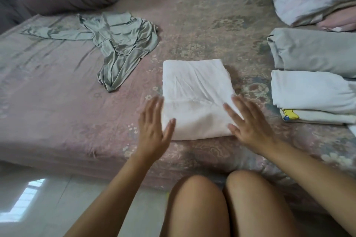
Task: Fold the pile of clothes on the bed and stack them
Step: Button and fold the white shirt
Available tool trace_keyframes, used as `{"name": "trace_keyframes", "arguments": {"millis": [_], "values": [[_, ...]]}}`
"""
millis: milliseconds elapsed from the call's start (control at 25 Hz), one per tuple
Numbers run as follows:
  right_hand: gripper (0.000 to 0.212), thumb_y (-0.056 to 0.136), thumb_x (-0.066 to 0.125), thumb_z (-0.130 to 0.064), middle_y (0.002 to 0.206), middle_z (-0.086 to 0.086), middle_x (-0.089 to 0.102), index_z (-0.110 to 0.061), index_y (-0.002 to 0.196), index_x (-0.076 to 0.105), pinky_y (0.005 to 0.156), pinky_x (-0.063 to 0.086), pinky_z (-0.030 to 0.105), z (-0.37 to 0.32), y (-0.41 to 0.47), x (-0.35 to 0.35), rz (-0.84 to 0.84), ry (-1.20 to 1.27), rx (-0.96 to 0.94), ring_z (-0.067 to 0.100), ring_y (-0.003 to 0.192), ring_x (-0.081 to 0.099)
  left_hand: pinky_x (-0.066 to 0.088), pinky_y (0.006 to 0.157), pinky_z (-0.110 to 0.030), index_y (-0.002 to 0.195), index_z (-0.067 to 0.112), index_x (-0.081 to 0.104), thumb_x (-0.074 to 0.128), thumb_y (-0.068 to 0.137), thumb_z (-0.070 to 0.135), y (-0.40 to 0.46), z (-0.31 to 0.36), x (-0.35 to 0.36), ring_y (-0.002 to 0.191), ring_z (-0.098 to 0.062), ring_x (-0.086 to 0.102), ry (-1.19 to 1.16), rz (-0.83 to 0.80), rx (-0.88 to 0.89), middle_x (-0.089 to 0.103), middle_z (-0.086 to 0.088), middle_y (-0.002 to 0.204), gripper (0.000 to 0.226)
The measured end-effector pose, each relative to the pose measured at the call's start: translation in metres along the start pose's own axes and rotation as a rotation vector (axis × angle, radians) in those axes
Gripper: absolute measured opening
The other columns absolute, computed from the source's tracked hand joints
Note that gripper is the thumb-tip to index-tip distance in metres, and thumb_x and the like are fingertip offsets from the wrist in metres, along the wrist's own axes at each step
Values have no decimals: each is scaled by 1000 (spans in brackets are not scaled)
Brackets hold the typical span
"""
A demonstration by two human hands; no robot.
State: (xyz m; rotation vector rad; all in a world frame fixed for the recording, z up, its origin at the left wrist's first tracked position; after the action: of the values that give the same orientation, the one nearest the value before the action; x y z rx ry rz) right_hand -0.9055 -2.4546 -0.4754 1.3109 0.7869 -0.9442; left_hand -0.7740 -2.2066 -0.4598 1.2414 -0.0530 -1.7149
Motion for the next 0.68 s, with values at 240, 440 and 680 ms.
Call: {"name": "trace_keyframes", "arguments": {"millis": [240, 440, 680], "values": [[94, 67, -9, -89, 151, -14, -25, -34, 141, -24, 118, -8, 27, -2, 0, 24, -696, 218, -111, 3, 140, -24, 4, 120, -39, 150, 20, 7, 14, 84, 78, -16, -38, 42, 146, -17, 0, 208, -669, 343, 3, 2, 157, 89], [72, 96, 43, -34, 151, -14, -12, -29, 143, -11, 117, -3, 24, 25, 5, 22, -660, 242, -82, 3, 143, -7, 41, 104, -41, 134, -1, 50, 44, 88, 41, 8, -43, 34, 128, -30, 47, 106, -649, 407, 46, -15, 140, 62], [80, 79, 42, 19, 153, -4, 29, -25, 145, 33, 118, 19, 32, 23, -6, -10, -660, 402, 44, 15, 142, 27, 55, 65, -32, 99, 5, 74, 42, 77, 15, 0, -32, -1, 81, -26, 70, 37, -463, 499, 73, -13, 94, 40]]}}
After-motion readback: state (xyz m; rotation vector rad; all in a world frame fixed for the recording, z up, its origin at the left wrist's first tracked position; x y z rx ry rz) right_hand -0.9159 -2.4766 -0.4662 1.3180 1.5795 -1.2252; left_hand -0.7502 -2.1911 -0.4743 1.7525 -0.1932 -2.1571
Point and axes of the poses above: each hand's wrist, its own y-axis towards the middle knuckle, its own x-axis out of the palm, z = x × y, the point moved 1 cm from there along y, towards the middle knuckle
